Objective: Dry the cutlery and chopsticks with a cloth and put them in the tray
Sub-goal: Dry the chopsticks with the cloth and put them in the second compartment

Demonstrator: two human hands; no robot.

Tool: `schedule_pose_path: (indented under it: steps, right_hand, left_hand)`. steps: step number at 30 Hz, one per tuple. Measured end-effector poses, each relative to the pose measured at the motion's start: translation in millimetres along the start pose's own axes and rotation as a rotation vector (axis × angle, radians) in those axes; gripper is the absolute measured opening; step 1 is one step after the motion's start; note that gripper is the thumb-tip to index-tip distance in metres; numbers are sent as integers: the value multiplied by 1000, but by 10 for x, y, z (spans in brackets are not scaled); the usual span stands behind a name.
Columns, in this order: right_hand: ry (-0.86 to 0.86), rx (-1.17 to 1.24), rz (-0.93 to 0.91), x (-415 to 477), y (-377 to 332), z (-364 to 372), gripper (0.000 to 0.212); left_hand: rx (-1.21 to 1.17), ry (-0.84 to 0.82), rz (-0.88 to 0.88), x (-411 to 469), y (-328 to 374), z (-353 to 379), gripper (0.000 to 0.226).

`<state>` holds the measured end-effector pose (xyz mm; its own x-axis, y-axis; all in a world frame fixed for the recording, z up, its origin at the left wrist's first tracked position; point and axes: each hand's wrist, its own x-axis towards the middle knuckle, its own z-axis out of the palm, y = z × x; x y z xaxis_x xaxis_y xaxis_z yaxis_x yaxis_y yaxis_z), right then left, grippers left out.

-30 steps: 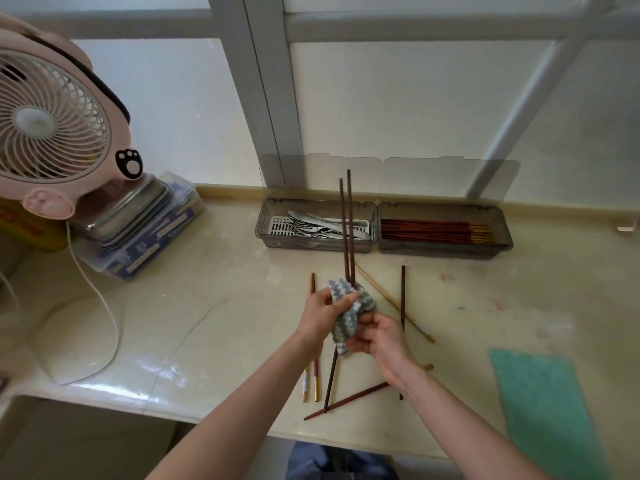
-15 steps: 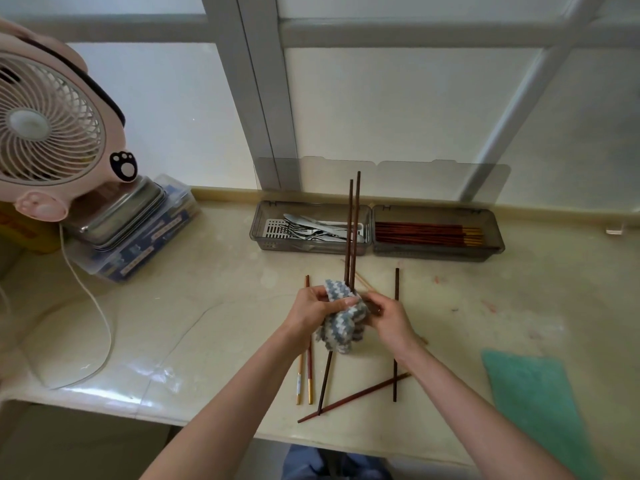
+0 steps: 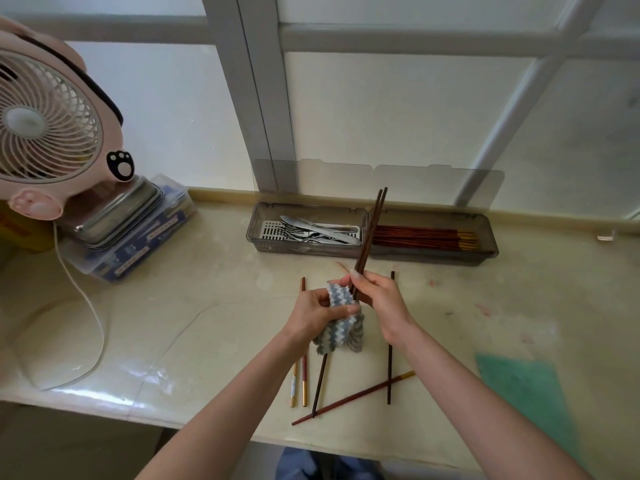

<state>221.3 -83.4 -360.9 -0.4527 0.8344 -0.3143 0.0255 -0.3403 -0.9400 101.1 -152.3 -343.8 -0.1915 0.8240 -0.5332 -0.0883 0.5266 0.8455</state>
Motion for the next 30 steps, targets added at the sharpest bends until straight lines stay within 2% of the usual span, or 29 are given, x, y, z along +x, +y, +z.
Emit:
schedule_pose_path:
  steps: [4, 6, 9, 10, 12, 16, 18, 21, 23, 30]
  right_hand:
    - [28, 61, 57, 88, -43, -67, 26]
    - [76, 165, 82, 156, -91, -111, 25]
    - [329, 372, 71, 342, -313, -427, 21]
    - [427, 315, 18, 438, -400, -620, 20]
    - [496, -8, -107, 594, -549, -1004, 18]
    - [436, -1153, -162, 763, -592, -1497, 14]
    - [349, -1493, -146, 816, -571, -1643, 17]
    - [279, -1719, -92, 931, -484, -1778, 21]
    - [259, -1768, -66, 1022, -426, -1802, 24]
    - [169, -1535, 69, 1243, -269, -1946, 24]
  left_hand:
    - [34, -21, -21, -2, 57, 7, 19]
    - [76, -9, -13, 13, 78, 9, 23]
    - [104, -3, -41, 10, 32, -25, 25]
    - [81, -8, -52, -9, -4, -45, 25]
    - [-3, -16, -53, -48, -46, -72, 24]
    - [-115, -9, -12, -36, 50, -38, 20]
    - [-161, -17, 22, -22, 122, -3, 19]
    - [-196, 1, 48, -25, 177, -22, 23]
    - [-212, 18, 45, -20, 179, -37, 24]
    - [-223, 86, -8, 50, 126, -62, 30]
